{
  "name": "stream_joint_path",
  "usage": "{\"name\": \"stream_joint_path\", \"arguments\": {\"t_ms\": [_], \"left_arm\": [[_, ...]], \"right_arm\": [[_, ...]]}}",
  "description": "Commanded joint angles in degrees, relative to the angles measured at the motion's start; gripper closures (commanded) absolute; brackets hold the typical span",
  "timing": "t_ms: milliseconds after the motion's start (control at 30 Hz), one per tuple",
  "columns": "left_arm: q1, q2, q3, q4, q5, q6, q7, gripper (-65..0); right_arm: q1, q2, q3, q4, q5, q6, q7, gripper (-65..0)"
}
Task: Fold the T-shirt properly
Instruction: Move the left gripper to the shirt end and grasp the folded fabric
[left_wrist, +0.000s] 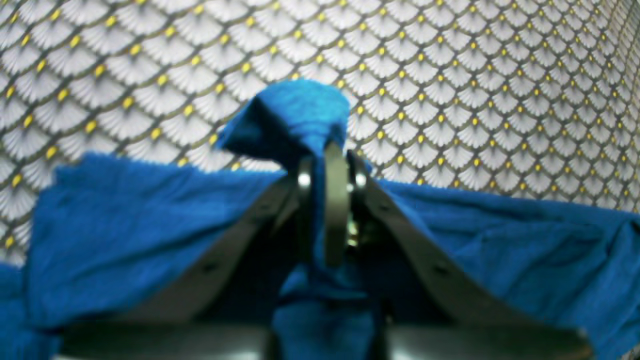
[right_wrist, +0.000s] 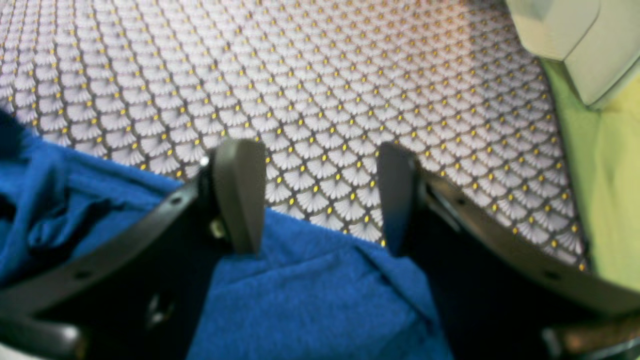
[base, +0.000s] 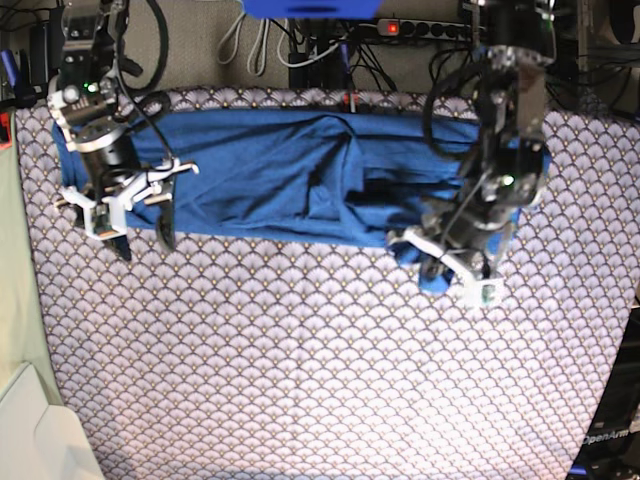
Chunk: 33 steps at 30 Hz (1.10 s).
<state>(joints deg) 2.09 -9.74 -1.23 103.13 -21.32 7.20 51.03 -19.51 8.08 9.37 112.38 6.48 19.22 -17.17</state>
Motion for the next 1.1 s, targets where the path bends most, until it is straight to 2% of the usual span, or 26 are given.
{"name": "stream_joint_path", "arguments": {"t_ms": [0,167,267,533,633,933,1067], "left_arm": [[-0.20,-0.94,-1.09,1.44,-0.17,-0.04,-0.78,-0.3],[3.58,-3.23,-4.44,1.97,-0.17,-0.04,-0.78,-0.3],[5.60,-3.41,-7.07,2.05,-0.17,-0.04,-0.78,-0.3],[7.10,-5.52,-12.08,2.05,-0.17,-0.12,-0.70,-0.3],[7.10,-6.75,-12.44,1.79,-0.17,-0.12,-0.70,-0.3],[9.21,-6.39,-12.08,0.74,0.27,-0.12,-0.61,-0.3],[10.00,-6.48,-12.44,0.56,0.27,-0.12,3.52,-0.3]], "right_arm": [[0.30,0.41,0.17,0.90,0.77,-0.10,1.65,-36.6],[0.39,0.41,0.17,0.81,0.77,-0.10,1.65,-36.6],[0.74,0.41,0.17,0.81,0.77,-0.10,1.65,-36.6],[0.74,0.41,0.08,0.81,0.77,-0.10,1.48,-36.6],[0.74,0.41,-0.79,0.81,0.77,-0.10,1.65,-36.6],[0.74,0.41,-2.20,0.81,0.77,-0.10,1.39,-36.6],[0.74,0.41,-2.29,0.81,0.77,-0.10,1.21,-36.6]]}}
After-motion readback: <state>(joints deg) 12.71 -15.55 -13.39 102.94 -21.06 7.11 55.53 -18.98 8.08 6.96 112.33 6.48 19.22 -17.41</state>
